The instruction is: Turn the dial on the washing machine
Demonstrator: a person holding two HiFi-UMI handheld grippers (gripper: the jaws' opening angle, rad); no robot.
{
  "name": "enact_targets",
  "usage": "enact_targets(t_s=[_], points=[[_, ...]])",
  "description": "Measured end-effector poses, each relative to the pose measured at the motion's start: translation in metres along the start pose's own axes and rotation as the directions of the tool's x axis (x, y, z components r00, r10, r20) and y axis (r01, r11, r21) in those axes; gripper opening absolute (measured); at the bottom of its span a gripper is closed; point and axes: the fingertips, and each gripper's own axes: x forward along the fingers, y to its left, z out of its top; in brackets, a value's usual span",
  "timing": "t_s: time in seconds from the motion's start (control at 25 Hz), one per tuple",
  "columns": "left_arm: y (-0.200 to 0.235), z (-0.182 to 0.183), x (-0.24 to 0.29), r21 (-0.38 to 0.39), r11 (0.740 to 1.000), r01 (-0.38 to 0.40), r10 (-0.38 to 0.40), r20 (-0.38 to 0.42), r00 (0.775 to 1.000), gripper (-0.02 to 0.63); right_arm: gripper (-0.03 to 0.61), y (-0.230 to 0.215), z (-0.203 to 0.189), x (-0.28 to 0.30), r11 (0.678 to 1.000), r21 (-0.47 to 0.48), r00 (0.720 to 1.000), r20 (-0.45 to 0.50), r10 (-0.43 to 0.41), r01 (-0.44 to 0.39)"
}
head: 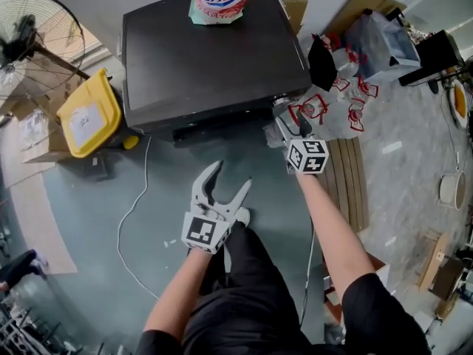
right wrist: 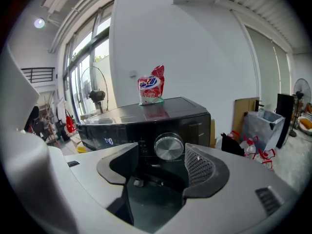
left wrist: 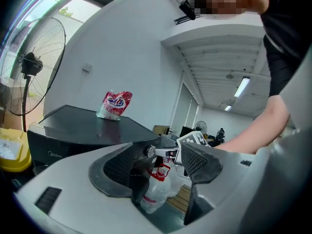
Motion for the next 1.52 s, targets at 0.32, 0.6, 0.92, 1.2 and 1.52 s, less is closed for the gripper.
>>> enact_targets(t_s=[0.32,0.6,0.92,1.2,1.52], points=[[0.024,-0.004,0.042,-0.043,0.996,-0.072,0.075,0.049,0.996,0.282,0.267,-0.008,-0.009,0.035,0.995,-0.097,1.000,-0.018,0.020,-0.022],[0.024,-0.015,0.063,-0.052,0.997,-0.063,0.065,0.046,0.997,0.282,0.267,-0.014,-0.009,0.050,0.991,-0.134,1.000,-0.006,0.006,-0.007],[0.028,-0.015,0.060,-0.038,0.997,-0.064,0.065,0.017,0.998,0.282,0.253,-0.015,-0.012,0.056,0.987,-0.158,1.000,0.009,-0.002,0.004],[0.028,-0.014,0.058,-0.032,0.997,-0.066,0.066,0.009,0.998,0.282,0.256,-0.020,-0.013,0.055,0.989,0.128,0.997,0.054,0.061,-0.067],[0.022,-0.017,0.061,-0.040,0.997,-0.062,0.063,0.011,0.998,0.282,0.258,-0.019,-0.014,0.054,0.985,0.157,0.996,0.046,0.071,-0.078]])
